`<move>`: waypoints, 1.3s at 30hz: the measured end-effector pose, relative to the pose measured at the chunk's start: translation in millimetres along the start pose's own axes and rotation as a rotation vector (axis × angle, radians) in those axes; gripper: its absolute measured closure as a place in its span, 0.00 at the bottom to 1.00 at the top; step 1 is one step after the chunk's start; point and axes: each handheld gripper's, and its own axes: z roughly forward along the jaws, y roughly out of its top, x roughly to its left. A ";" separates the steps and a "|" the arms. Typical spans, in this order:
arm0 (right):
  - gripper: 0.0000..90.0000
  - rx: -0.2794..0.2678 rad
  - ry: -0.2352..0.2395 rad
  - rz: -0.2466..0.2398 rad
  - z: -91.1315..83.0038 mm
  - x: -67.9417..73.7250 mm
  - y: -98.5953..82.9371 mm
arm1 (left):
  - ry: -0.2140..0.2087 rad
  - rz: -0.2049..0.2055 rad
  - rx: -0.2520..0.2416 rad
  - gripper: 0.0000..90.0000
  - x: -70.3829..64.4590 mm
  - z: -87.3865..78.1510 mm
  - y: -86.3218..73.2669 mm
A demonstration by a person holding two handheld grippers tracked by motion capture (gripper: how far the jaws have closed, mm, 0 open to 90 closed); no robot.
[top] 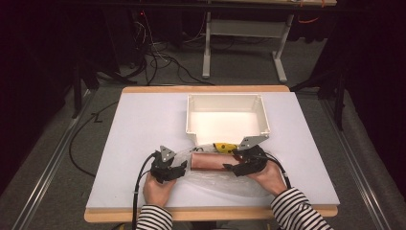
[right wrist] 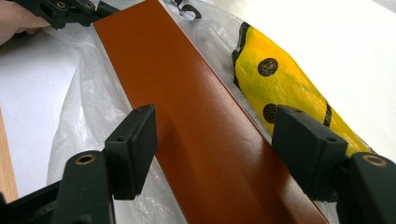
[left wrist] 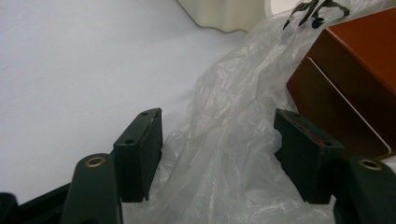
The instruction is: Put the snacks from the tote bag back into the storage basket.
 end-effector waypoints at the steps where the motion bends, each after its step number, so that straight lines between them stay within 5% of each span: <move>1: 0.35 -0.002 0.001 -0.001 0.4 -0.4 -0.1 | 0.000 0.000 0.000 0.38 0.0 0.0 0.0; 23: 0.30 0.010 0.022 -0.053 5.6 5.2 -7.8 | 0.003 -0.005 0.001 0.38 0.2 0.4 0.0; 39: 0.30 0.027 0.043 -0.030 9.4 3.5 -11.8 | 0.004 -0.009 0.003 0.38 0.5 0.5 0.1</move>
